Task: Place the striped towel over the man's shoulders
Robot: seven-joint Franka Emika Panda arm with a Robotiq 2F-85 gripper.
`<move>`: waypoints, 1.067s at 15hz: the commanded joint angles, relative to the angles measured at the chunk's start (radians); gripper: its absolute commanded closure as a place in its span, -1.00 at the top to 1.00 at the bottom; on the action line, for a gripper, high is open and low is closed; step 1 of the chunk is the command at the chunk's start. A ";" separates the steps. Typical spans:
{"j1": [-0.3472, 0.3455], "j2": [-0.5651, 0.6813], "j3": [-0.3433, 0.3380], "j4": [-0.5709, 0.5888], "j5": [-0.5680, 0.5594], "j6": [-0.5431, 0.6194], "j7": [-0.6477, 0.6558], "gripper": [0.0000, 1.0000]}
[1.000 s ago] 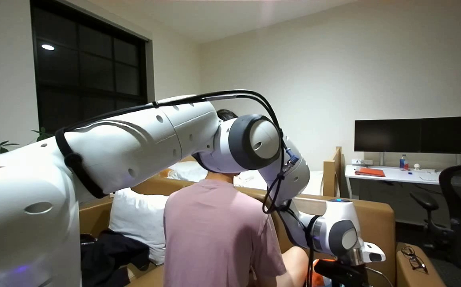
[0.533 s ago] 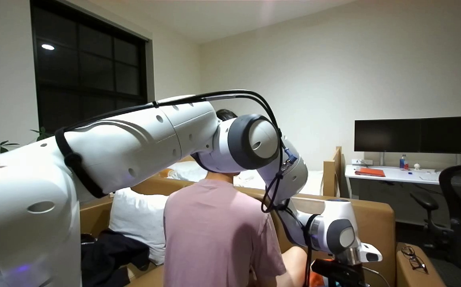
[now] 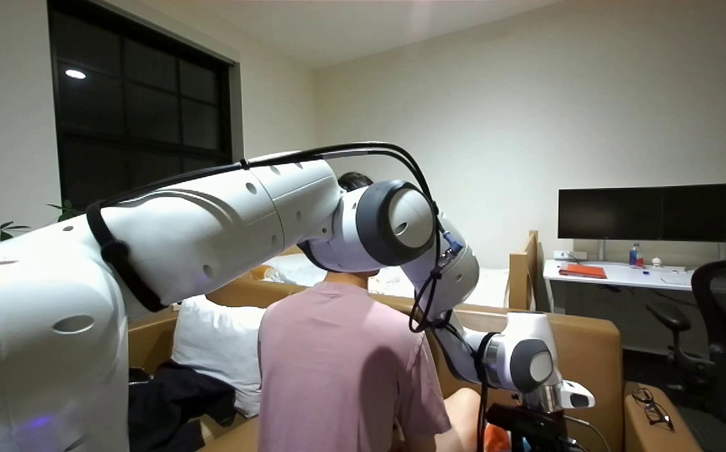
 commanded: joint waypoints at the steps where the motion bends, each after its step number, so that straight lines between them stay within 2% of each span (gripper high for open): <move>1: 0.010 0.018 -0.017 0.036 0.002 -0.041 0.006 1.00; 8: 0.006 0.066 -0.025 0.109 -0.001 -0.097 0.009 1.00; 9: 0.005 0.070 -0.024 0.116 0.000 -0.101 0.009 0.50; 10: 0.006 0.074 -0.026 0.122 0.000 -0.102 0.012 0.47; 16: 0.004 0.090 -0.024 0.151 0.003 -0.119 0.011 -0.32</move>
